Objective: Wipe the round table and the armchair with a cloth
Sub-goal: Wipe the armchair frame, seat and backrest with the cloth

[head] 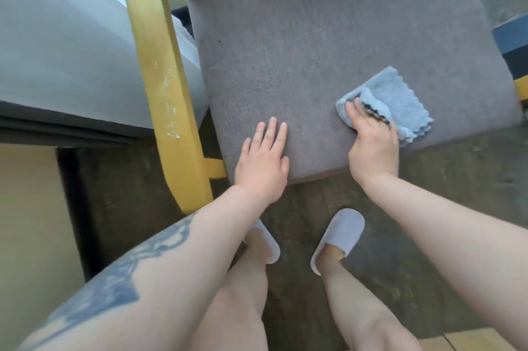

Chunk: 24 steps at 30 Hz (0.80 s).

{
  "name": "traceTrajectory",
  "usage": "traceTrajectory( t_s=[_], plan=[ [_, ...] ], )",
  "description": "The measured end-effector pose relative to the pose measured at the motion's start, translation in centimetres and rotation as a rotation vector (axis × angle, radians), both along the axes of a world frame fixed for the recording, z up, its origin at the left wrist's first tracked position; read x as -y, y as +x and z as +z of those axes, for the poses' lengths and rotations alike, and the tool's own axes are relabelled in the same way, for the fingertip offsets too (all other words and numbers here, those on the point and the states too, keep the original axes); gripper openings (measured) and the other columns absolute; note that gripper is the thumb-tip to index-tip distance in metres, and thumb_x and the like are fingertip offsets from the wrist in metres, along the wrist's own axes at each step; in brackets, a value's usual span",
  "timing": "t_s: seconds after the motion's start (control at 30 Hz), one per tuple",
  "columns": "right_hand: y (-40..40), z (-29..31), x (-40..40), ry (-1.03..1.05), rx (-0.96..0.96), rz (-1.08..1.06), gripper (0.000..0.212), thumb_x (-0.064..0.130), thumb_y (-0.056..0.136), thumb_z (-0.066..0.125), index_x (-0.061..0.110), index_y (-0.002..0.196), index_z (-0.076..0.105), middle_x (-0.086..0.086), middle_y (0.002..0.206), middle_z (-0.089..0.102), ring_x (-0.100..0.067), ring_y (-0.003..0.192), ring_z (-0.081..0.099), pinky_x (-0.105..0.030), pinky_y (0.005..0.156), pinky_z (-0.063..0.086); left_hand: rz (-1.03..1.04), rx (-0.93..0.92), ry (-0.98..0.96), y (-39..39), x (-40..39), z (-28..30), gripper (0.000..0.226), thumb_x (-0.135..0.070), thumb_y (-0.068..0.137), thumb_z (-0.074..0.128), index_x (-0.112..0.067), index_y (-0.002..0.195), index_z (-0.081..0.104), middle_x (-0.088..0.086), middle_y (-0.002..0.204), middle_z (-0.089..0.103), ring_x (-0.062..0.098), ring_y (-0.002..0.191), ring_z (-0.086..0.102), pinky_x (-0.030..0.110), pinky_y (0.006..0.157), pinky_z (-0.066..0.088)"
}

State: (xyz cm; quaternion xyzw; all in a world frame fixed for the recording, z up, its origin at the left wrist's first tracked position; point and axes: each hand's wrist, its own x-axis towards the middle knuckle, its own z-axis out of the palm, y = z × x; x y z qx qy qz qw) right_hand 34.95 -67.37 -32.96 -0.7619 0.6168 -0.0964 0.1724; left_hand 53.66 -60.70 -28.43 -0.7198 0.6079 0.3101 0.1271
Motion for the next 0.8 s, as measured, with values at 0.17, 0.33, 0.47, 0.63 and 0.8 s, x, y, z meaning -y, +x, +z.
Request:
traceTrajectory(
  t_s=[0.17, 0.33, 0.47, 0.63, 0.8],
  plan=[
    [1.0, 1.7, 0.5, 0.164, 0.011, -0.077, 0.065, -0.013, 0.081, 0.047, 0.013, 0.141, 0.048, -0.007, 0.145, 0.047, -0.032, 0.126, 0.048, -0.047, 0.110, 0.030, 0.140, -0.085, 0.045, -0.9, 0.3, 1.0, 0.061, -0.030, 0.106, 0.027, -0.022, 0.157, -0.005, -0.003, 0.163, -0.013, 0.020, 0.150, -0.014, 0.038, 0.122, -0.001],
    [0.2, 1.4, 0.7, 0.223, -0.092, 0.042, 0.059, -0.010, 0.084, 0.051, 0.010, 0.139, 0.049, -0.009, 0.146, 0.045, -0.036, 0.128, 0.048, -0.055, 0.105, 0.036, 0.174, -0.085, 0.074, -1.1, 0.7, 0.8, 0.063, -0.027, 0.105, 0.030, -0.021, 0.157, -0.006, -0.002, 0.163, -0.016, 0.021, 0.149, -0.016, 0.039, 0.122, 0.000],
    [0.1, 2.1, 1.6, 0.288, -0.125, 0.072, 0.053, -0.001, 0.089, 0.048, 0.016, 0.139, 0.049, -0.005, 0.151, 0.039, -0.030, 0.135, 0.040, -0.054, 0.098, 0.039, 0.187, -0.130, 0.062, -0.8, 0.5, 0.8, 0.063, -0.021, 0.104, 0.029, -0.021, 0.157, -0.006, -0.002, 0.162, -0.018, 0.020, 0.149, -0.018, 0.039, 0.123, -0.001],
    [-1.4, 2.6, 2.5, 0.325, -0.206, 0.202, 0.057, 0.003, 0.086, 0.061, 0.021, 0.139, 0.050, -0.006, 0.150, 0.039, -0.033, 0.133, 0.038, -0.055, 0.090, 0.040, 0.437, -0.125, 0.041, -1.6, 0.7, 2.3, 0.060, -0.022, 0.105, 0.027, -0.022, 0.157, -0.003, -0.004, 0.163, -0.015, 0.017, 0.149, -0.016, 0.037, 0.122, -0.006],
    [1.2, 6.3, 7.6, 0.430, 0.060, 0.144, 0.052, -0.004, 0.085, 0.035, 0.012, 0.128, 0.060, -0.010, 0.124, 0.059, -0.027, 0.098, 0.051, -0.020, 0.083, 0.032, 0.850, -0.019, -0.272, -2.8, -2.6, 4.8, 0.064, -0.017, 0.103, 0.033, -0.025, 0.157, -0.001, -0.012, 0.158, -0.019, 0.006, 0.145, -0.023, 0.027, 0.118, -0.014]
  ],
)
